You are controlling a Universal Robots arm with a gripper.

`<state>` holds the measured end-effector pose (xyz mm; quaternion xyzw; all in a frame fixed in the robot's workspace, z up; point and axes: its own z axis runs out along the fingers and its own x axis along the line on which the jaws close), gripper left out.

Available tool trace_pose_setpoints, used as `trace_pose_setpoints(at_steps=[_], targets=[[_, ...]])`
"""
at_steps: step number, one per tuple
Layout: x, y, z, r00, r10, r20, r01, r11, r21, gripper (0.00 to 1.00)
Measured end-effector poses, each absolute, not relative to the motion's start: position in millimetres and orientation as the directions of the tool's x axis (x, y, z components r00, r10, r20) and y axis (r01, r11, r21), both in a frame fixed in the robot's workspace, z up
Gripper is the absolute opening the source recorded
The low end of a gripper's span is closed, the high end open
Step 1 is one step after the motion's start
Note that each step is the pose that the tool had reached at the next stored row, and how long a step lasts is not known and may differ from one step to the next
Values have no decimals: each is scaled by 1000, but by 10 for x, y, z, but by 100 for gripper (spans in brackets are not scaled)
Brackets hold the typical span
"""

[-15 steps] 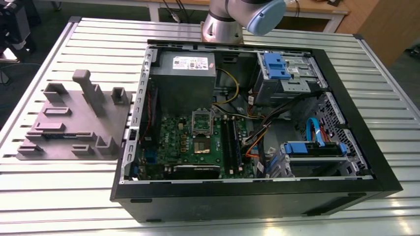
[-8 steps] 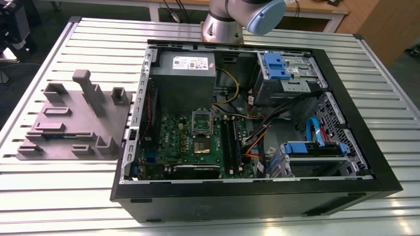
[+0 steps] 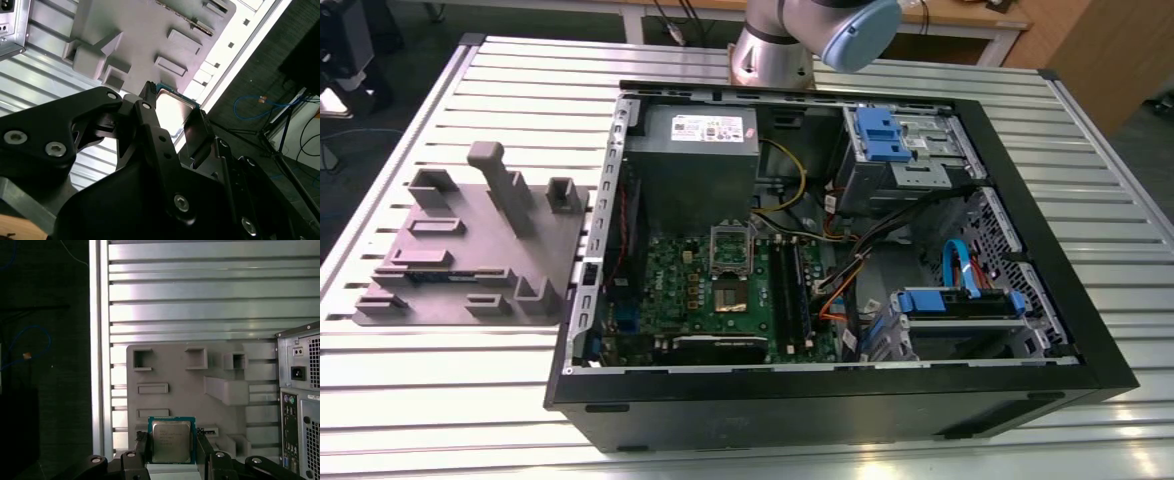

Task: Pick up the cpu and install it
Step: 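Pick up the cpu and move it towards the insertion slot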

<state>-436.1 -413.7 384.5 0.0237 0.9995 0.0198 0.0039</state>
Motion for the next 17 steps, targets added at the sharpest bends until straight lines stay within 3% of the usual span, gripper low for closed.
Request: trace_pose_setpoints(at_steps=[17], targets=[[-4360,-4137,3909,-999,47,-7,47,998,40,47]])
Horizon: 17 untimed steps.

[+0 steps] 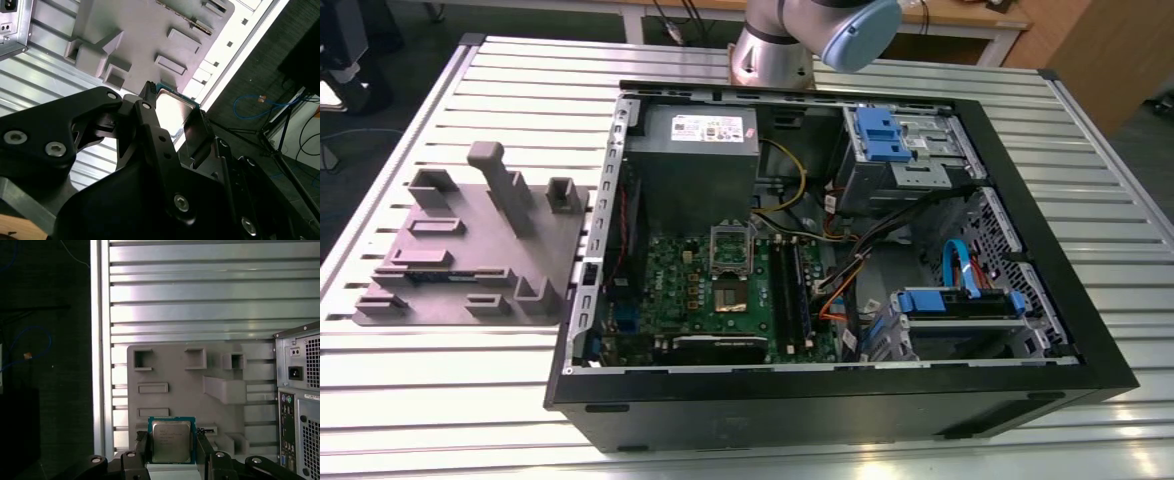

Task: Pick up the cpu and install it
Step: 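Pick up the cpu and move it towards the insertion slot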

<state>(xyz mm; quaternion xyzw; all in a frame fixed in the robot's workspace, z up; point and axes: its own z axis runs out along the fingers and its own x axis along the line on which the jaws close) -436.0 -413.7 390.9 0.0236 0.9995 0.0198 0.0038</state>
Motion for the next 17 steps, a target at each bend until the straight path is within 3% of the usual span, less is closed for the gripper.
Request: trace_pose_setpoints(at_steps=[17], targets=[[-4253,-4137,3911,-999,47,-7,47,998,40,47]])
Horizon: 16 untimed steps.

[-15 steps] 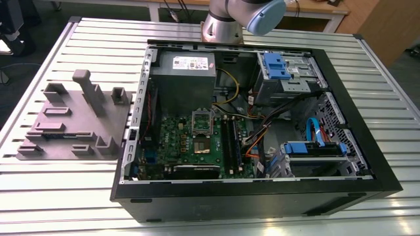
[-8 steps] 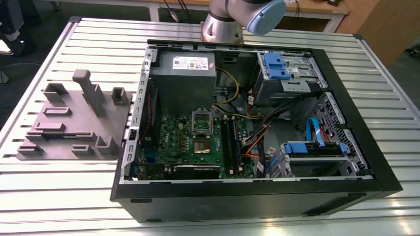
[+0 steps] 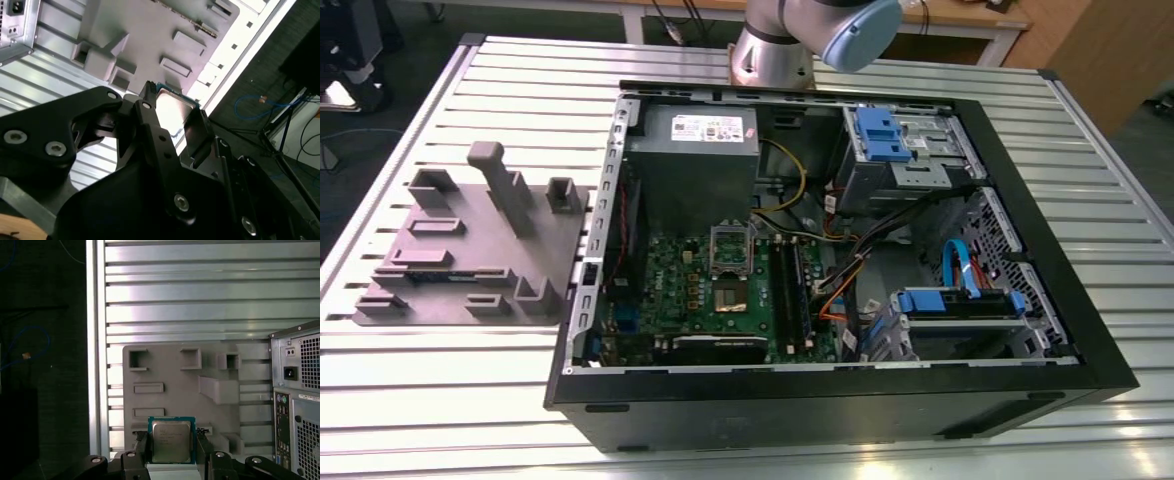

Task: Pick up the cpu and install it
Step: 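Pick up the cpu and move it towards the insertion slot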

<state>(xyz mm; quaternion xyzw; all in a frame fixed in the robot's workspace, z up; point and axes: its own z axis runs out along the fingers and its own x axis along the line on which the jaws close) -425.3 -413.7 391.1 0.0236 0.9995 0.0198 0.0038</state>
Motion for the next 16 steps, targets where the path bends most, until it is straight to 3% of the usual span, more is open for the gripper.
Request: trace_pose_setpoints(at_steps=[16], targets=[[-3873,-4144,3908,-999,47,-7,47,998,40,47]])
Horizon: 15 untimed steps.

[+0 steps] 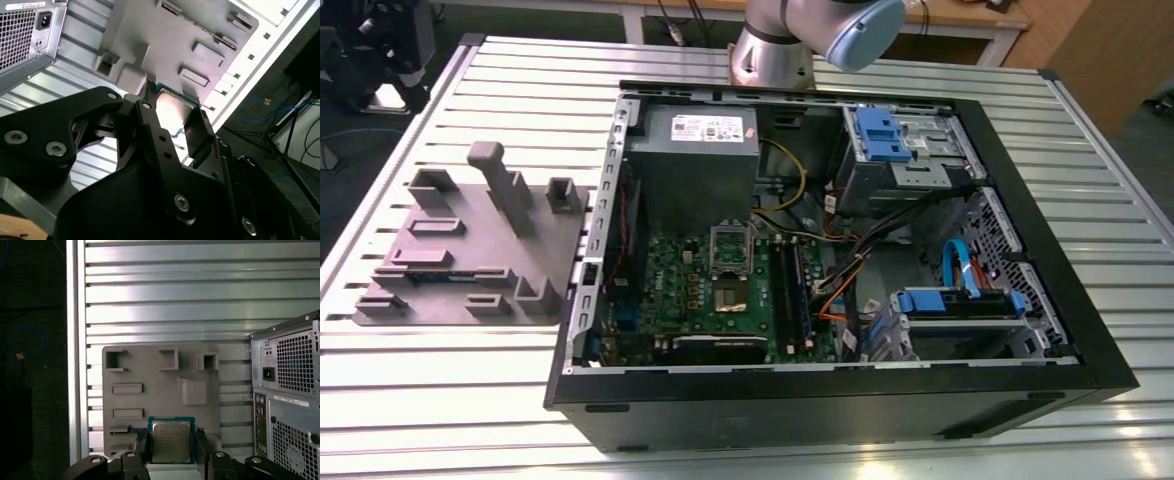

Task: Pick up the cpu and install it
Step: 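Pick up the cpu and move it towards the insertion slot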

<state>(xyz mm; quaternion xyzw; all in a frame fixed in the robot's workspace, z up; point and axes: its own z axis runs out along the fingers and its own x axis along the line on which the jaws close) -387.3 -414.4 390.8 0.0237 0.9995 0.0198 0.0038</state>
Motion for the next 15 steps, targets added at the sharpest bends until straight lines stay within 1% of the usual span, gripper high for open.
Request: trace_pose_setpoints(at_steps=[7,15], targets=[[-3808,-4285,3900,-999,47,-7,47,998,40,47],[-3654,-4306,3889,-999,47,-7,47,998,40,47]])
